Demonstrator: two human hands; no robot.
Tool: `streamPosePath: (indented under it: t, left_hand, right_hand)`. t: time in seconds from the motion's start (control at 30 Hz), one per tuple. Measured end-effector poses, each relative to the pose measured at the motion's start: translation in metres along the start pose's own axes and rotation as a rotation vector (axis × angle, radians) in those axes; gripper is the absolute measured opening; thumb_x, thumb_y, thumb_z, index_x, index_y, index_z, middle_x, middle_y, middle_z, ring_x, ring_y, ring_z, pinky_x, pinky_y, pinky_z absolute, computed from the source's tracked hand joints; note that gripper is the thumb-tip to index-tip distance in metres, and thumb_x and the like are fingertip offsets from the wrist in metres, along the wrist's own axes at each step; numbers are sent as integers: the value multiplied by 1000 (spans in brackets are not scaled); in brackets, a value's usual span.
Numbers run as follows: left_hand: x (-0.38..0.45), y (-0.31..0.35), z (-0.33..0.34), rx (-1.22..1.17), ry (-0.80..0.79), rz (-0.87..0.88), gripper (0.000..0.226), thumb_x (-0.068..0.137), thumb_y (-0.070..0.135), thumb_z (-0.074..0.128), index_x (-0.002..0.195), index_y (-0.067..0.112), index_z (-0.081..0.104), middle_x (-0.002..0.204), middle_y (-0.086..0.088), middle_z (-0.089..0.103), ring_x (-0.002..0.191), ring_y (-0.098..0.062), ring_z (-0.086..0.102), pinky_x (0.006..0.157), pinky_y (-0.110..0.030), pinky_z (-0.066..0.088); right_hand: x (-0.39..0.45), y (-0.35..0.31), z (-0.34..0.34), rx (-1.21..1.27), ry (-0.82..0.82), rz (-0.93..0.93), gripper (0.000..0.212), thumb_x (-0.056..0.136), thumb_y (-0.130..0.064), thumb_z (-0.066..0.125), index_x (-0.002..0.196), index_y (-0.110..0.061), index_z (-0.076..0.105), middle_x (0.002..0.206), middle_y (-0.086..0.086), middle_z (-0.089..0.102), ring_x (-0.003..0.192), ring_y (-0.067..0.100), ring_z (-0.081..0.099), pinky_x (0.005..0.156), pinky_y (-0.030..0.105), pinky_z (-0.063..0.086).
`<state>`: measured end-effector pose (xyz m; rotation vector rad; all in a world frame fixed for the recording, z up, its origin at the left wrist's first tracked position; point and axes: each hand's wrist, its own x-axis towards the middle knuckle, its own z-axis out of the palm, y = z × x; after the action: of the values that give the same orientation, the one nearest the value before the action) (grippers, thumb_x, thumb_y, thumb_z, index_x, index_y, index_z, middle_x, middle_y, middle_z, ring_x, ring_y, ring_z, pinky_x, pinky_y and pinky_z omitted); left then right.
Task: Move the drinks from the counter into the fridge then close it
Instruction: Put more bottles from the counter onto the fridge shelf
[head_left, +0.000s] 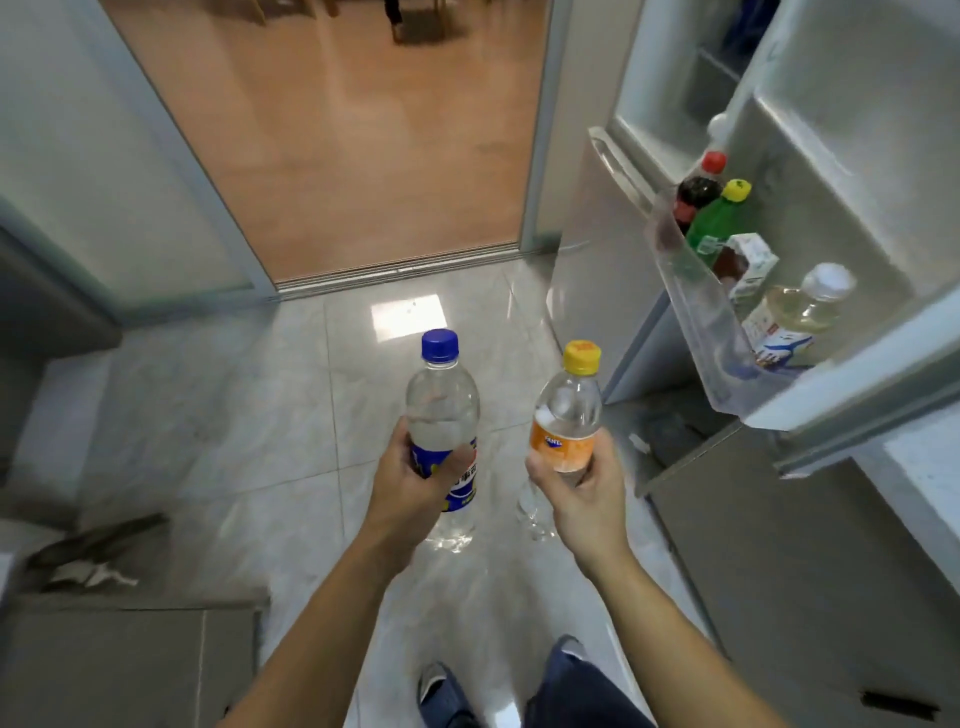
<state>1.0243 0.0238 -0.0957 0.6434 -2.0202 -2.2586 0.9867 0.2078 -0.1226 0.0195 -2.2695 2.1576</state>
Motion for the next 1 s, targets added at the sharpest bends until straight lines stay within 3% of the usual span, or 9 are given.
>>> streamPosePath:
  t: [0.13, 0.27, 0.4, 0.5, 0.7, 0.87, 1.0]
  left_hand:
    - [31, 6, -21, -1, 27, 0, 56, 58, 50, 79, 109, 40, 57, 100, 20, 72, 94, -3, 70, 67, -16, 56]
    - [77, 14, -26, 20, 45, -7, 50, 64, 44, 76, 110, 42, 55, 102, 20, 71, 96, -5, 69, 69, -18, 58]
    - [137, 35, -18, 38, 33, 3, 51, 62, 43, 75, 109, 41, 54, 99, 23, 70, 92, 0, 69, 63, -15, 56]
    - [188, 60, -5, 49, 11, 17, 56, 58, 47, 76, 110, 40, 55, 98, 24, 71, 93, 2, 68, 64, -14, 55]
    - [284, 107, 36, 60, -35, 49, 52, 61, 42, 75, 109, 41, 54, 108, 13, 67, 97, -13, 67, 62, -13, 55]
    - [355, 127, 66, 51, -100, 56, 48, 65, 37, 76, 107, 40, 56, 100, 17, 70, 90, -4, 70, 63, -14, 55]
    - [420, 132, 85, 59, -180, 66, 42, 81, 19, 76, 111, 40, 57, 100, 18, 73, 94, -1, 70, 70, -18, 57]
  right_hand:
    - [22, 3, 34, -20, -27, 7, 38, 77, -27, 80, 109, -24, 59, 95, -5, 69, 87, 14, 68, 75, 25, 57]
    - [60, 9, 59, -20, -40, 27, 43, 76, -30, 80, 113, -20, 59, 97, -4, 69, 88, 16, 68, 77, 29, 59]
    - [120, 12, 80, -5, -30, 29, 48, 74, -39, 79, 115, -24, 59, 100, -7, 70, 92, 13, 69, 77, 24, 58]
    - [177, 8, 89, 29, 2, 35, 47, 71, -42, 79, 110, -25, 60, 96, -6, 70, 87, 10, 68, 73, 21, 55]
    - [283, -8, 86, 32, 72, 44, 47, 66, -49, 78, 106, -34, 59, 95, -12, 70, 86, 4, 68, 70, 12, 52]
    - [350, -15, 77, 17, 154, 48, 38, 65, -47, 78, 97, -42, 57, 90, -8, 69, 80, 6, 68, 69, 15, 52]
    - [399, -14, 77, 9, 240, 59, 38, 66, -43, 79, 97, -38, 58, 89, -6, 70, 77, 6, 67, 68, 16, 52]
